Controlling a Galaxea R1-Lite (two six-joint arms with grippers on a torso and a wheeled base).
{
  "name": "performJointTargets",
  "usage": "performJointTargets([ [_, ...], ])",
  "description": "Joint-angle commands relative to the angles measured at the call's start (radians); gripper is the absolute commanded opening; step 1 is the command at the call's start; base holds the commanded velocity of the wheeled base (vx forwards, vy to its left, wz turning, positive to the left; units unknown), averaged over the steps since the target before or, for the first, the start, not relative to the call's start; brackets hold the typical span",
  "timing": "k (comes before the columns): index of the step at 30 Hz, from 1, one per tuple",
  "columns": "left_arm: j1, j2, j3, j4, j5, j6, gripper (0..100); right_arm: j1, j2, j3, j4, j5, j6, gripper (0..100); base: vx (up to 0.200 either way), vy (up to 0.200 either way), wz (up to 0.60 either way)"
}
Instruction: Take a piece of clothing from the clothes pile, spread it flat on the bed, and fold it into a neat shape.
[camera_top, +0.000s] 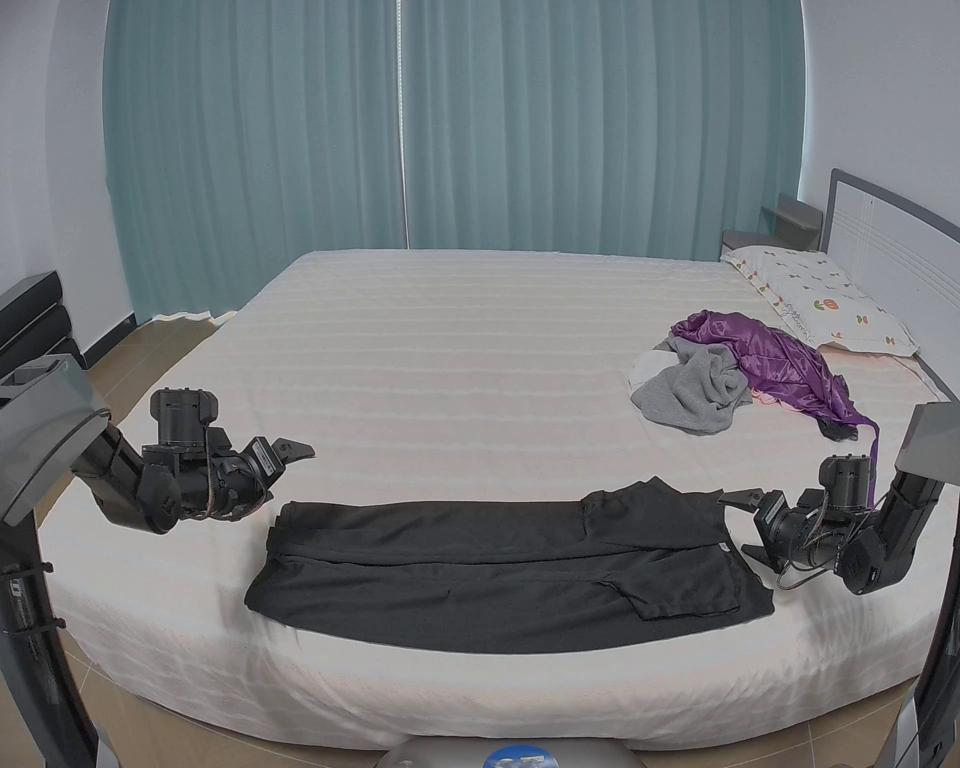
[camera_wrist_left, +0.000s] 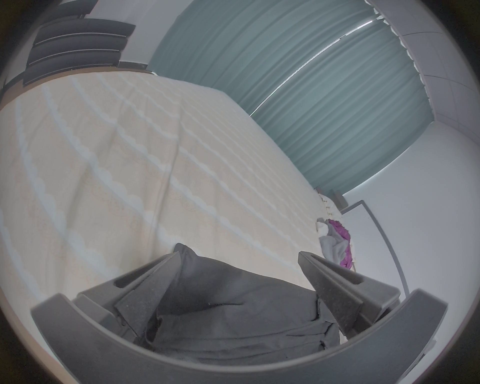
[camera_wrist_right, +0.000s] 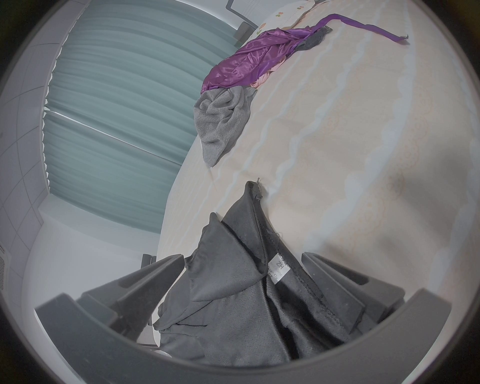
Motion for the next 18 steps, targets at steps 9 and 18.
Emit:
performJointTargets([
  [9, -0.010, 0.171, -0.121, 0.098, 0.052, 0.086, 100, 0.003, 0.025, -0.007, 0.000, -0.001, 0.000, 100, 0.000, 0.000, 0.00],
  [18, -0.005, 0.193, -0.159, 0.098, 0.066, 0.076, 0, -0.001, 0.028, -0.011, 0.000, -0.001, 0.000, 100, 0.000, 0.000, 0.00],
])
